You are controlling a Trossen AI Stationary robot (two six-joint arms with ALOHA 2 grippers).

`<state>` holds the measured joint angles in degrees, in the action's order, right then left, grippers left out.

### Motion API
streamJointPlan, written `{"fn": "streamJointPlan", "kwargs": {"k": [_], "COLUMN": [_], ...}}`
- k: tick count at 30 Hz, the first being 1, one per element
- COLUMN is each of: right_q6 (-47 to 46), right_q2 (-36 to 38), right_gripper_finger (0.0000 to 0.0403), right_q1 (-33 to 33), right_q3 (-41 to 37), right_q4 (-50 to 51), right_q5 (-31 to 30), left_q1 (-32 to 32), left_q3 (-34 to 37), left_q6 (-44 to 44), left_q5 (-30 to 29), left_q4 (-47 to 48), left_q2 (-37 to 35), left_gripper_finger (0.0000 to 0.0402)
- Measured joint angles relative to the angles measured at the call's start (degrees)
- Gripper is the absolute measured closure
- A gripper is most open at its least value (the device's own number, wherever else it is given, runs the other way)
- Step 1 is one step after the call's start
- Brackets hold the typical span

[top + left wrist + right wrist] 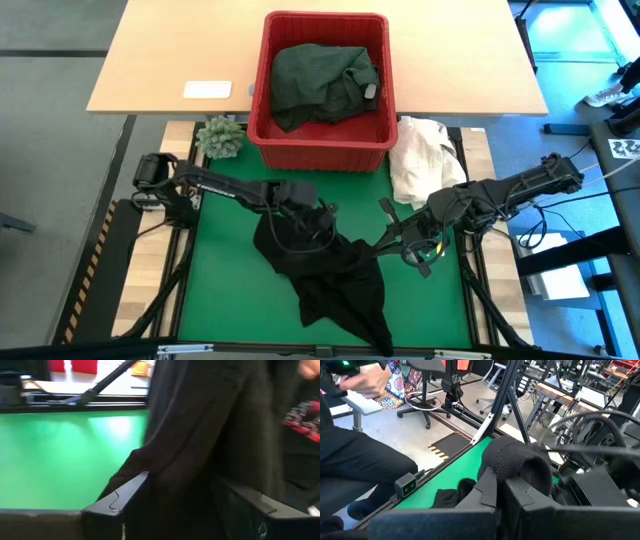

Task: Fold laundry
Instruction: Fold the black shirt

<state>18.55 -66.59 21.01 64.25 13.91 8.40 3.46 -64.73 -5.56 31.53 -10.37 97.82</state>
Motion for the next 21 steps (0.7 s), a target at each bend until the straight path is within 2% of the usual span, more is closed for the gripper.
{"fn": "streamJointPlan", "kwargs": {"k": [4,8,9,13,21], "right_q6": [1.1,2.4,2.6,3.0,3.0], "right_q2": [0.0,0.0,0.0,0.2,0.5], "right_gripper_finger": [0.0400,0.0397,0.0397,0.0399,0.0397], "right_q1": [0.0,0.0,0.0,0.0,0.0], "right_q3": [0.0,0.0,0.0,0.0,0.0], "right_q4": [1.8,3.3,3.7,5.4,8.9], "right_q5": [-2.0,-5.2,-5.8,-6.4,-6.5], "left_q1": [1.8,3.1,3.2,3.5,4.5], "left_q3": [0.0,0.0,0.0,0.0,0.0], "left_q6": [2.8,6.8,7.4,10.3,17.0], "left_q5": [-0.4,-0.4,-0.5,-5.8,-16.3], "left_q4": [0.1,0.6,1.5,4.2,5.5], "left_q2": [0.0,-0.3,-0.7,-3.4,-12.3], "left_gripper_finger": [0.0260,0.0366,0.0383,0.0398,0.0400]}}
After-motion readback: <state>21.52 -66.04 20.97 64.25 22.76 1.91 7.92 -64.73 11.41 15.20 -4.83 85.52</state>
